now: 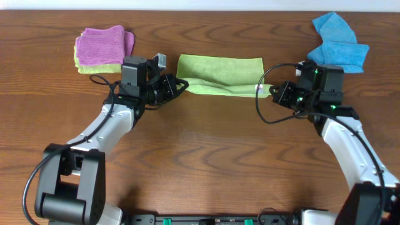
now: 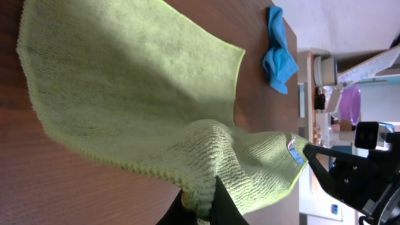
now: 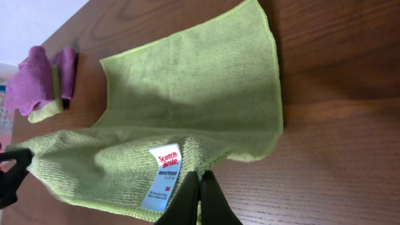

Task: Fold the cloth
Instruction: 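Lift both corners and carry them forward over the cloth's far edge, then lower the held corners onto the far edge, folding the cloth in half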

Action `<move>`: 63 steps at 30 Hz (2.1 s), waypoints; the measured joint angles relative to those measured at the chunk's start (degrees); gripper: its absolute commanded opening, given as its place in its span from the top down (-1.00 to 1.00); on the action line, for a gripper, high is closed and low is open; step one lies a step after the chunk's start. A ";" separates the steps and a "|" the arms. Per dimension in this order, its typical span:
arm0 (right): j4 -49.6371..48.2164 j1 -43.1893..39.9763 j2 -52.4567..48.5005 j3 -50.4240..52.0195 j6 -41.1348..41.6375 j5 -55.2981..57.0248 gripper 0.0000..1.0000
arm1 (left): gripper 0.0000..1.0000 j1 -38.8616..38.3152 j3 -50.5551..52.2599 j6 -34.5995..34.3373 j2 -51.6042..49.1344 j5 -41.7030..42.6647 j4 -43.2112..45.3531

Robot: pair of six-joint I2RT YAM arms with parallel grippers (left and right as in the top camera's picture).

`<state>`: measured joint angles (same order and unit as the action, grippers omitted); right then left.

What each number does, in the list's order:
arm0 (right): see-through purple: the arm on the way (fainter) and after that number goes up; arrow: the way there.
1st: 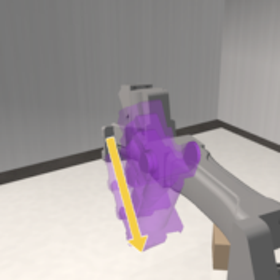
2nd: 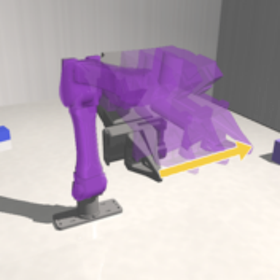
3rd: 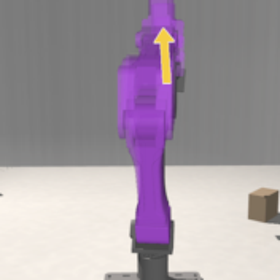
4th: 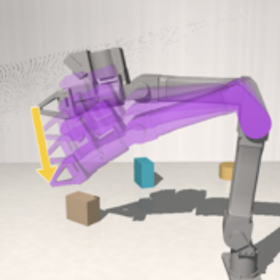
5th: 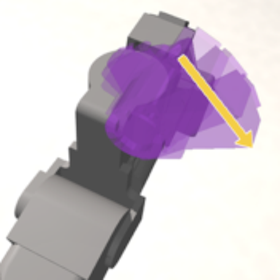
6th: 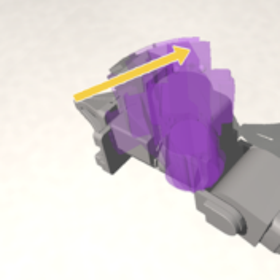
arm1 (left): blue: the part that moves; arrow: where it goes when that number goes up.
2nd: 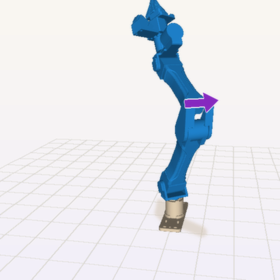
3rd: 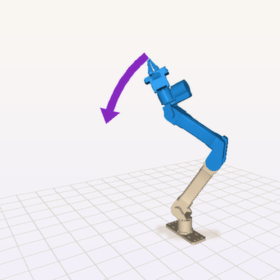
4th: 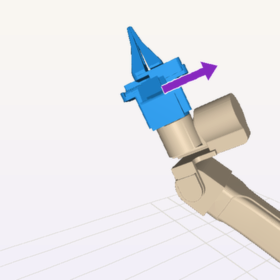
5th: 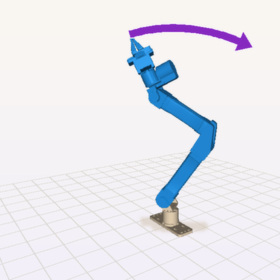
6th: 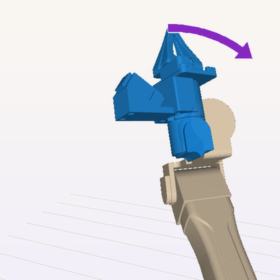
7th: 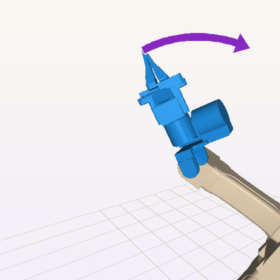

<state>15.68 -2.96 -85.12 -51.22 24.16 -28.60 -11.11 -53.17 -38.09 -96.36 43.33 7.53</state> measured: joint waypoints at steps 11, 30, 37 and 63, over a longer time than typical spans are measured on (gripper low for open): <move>-0.20 1.46 -7.26 -4.90 -0.02 0.33 0.97 | 0.88 0.20 -1.88 0.63 -7.26 -0.50 0.35; -0.52 1.60 -16.68 -14.19 -0.02 2.32 0.97 | 0.88 1.90 -10.27 0.85 -12.66 -1.99 0.28; -0.52 1.97 -17.62 -17.09 -0.04 2.29 0.97 | 0.88 2.19 -14.19 0.87 -16.92 -1.51 0.20; 0.11 1.99 -21.00 -18.16 -0.04 4.22 0.97 | 0.88 3.13 -23.15 4.94 -22.67 1.22 -2.89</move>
<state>15.79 -0.97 -106.13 -69.38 24.12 -24.38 -7.99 -76.31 -33.15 -119.02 44.56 4.64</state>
